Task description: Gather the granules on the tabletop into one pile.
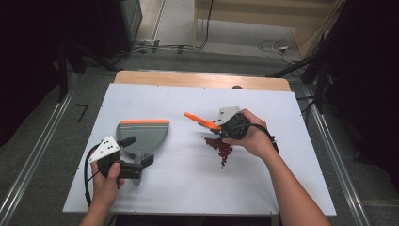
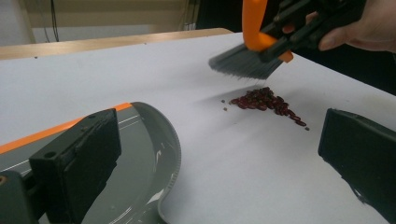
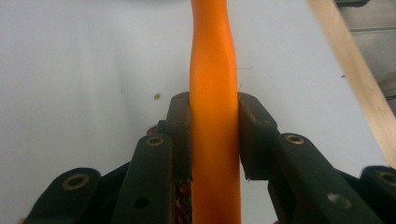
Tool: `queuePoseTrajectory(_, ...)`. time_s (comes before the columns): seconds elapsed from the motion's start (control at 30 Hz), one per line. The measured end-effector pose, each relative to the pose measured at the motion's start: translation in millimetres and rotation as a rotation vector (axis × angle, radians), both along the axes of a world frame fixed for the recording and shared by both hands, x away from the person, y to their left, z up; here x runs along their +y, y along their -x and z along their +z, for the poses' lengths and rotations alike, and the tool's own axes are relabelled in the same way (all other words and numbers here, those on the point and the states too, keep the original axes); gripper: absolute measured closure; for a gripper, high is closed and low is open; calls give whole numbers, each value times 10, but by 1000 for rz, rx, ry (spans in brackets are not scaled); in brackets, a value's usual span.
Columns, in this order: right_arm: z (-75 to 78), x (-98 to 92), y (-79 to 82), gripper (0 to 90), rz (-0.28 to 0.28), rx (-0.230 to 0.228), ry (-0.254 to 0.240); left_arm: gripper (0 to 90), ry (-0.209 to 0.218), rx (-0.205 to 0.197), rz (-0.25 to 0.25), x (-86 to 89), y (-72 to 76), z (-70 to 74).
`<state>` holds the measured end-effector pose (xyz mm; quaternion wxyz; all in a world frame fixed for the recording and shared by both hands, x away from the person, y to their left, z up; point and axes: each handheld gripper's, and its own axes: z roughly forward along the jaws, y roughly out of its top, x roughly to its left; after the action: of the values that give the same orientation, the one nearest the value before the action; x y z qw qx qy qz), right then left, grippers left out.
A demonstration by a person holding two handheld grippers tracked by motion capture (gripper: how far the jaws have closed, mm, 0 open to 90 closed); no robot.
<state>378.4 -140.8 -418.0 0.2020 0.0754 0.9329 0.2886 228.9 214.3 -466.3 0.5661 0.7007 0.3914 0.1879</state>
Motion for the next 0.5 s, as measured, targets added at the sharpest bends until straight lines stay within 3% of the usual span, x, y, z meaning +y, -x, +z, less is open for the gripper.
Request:
queuePoseTrajectory(0.07, 91, 25, 32, 679, -39, 18, -35, 0, 3, 2, 2, 3, -2, -2)
queuePoseTrajectory(0.1, 144, 42, 54, 679, -86, 49, -62, 0, 3, 2, 2, 3, -3, -3)
queuePoseTrajectory(0.2, 278, 118, 99, 679, -227, 224, -211, 0, 3, 1, 2, -3, -5, -2)
queuePoseTrajectory(0.27, 315, 191, 88, 679, -281, 319, -267, 0, 5, -2, -1, -13, -5, 2)
queuePoseTrajectory(0.33, 286, 297, 64, 679, -317, 382, -262, 0, 2, -1, -2, -29, 0, 6)
queuePoseTrajectory(0.43, 160, 461, 10, 680, -376, 510, -234, 0, -1, -2, -1, -30, 1, 7)
queuePoseTrajectory(0.5, 52, 533, -30, 680, -405, 609, -256, 0, 4, -2, 3, -23, 1, 7)
